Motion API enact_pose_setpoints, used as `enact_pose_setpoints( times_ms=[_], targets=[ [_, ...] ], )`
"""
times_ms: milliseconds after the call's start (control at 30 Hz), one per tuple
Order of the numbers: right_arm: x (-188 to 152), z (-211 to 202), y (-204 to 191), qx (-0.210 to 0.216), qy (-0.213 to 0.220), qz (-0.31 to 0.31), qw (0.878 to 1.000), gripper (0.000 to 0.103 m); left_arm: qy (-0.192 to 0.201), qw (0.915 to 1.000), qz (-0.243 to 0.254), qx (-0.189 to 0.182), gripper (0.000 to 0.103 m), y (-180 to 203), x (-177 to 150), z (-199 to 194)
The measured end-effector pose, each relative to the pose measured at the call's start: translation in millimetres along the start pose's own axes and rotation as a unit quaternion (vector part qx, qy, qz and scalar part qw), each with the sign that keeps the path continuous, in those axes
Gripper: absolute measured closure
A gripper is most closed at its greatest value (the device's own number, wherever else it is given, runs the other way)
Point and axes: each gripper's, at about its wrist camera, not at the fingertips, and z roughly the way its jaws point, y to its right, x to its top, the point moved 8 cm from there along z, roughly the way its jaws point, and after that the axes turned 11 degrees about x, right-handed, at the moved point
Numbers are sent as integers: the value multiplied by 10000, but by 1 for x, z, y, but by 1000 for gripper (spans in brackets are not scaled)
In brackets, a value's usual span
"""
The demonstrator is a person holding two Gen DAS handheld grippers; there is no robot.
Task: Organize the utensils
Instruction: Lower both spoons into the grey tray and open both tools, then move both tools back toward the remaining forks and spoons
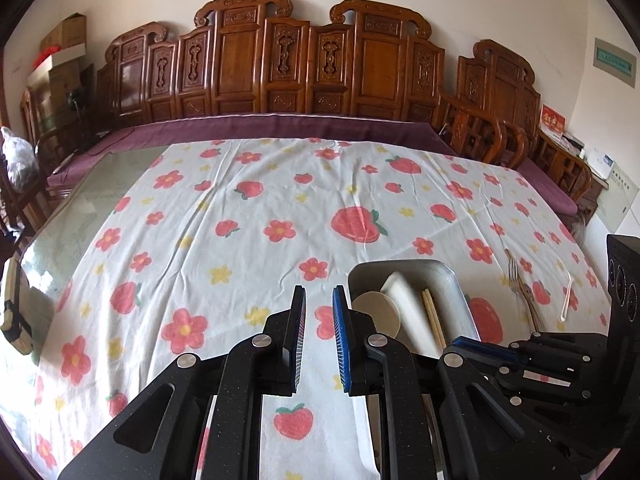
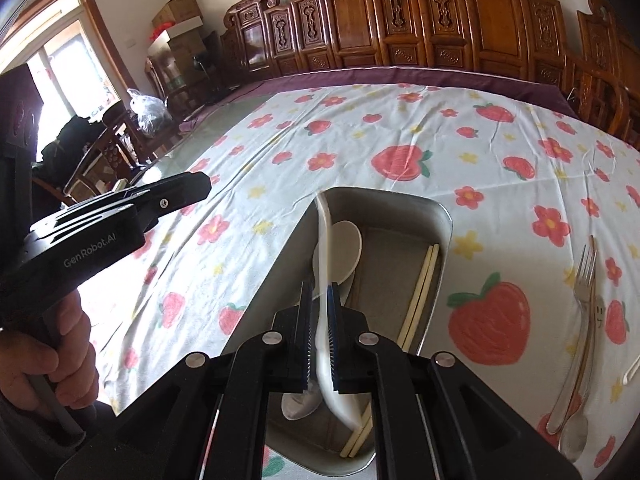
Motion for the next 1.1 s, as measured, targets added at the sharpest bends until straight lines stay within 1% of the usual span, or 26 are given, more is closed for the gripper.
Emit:
enact_pose_setpoints(
  times_ms=[67,100,233,400,500,700,767,800,900,1000,1067,1100],
  targets=[
    [-1,-2,2,-19,7,22,10000,94,2,10000,2,-7,90,0,0,0],
    [-1,-4,5,-34,16,42,10000,91,5,10000,10,-14,90,1,0,-1],
    [-5,-17,13,-175,75,-23,9998,91,1,9999,83,-60,90,8,-2,-2],
    [-17,-53,30,-503,125,-229,9984,91,34,9995,253,-185,90,28,-6,-8],
    [-30,-80,49,-750,147,-279,9967,91,67,9987,404,-296,89,46,-10,-13],
    [-55,-123,99,-1209,133,-146,9925,91,57,9959,681,-591,79,85,-24,-23],
    [-66,-135,121,-1387,91,-7,9903,91,56,9949,745,-675,72,97,-29,-26],
    [-70,-139,130,-1454,73,48,9893,91,44,9939,799,-754,71,105,-32,-28],
    [-81,-145,153,-1591,-2,190,9871,91,25,9918,922,-883,64,122,-40,-31],
    [-90,-142,167,-1670,-99,301,9854,91,-25,9898,1040,-974,57,138,-50,-32],
    [-96,-138,177,-1696,-175,379,9846,91,-26,9887,1122,-993,51,146,-55,-33],
    [-98,-135,181,-1703,-207,409,9843,91,-29,9882,1167,-990,51,150,-58,-33]
  ],
)
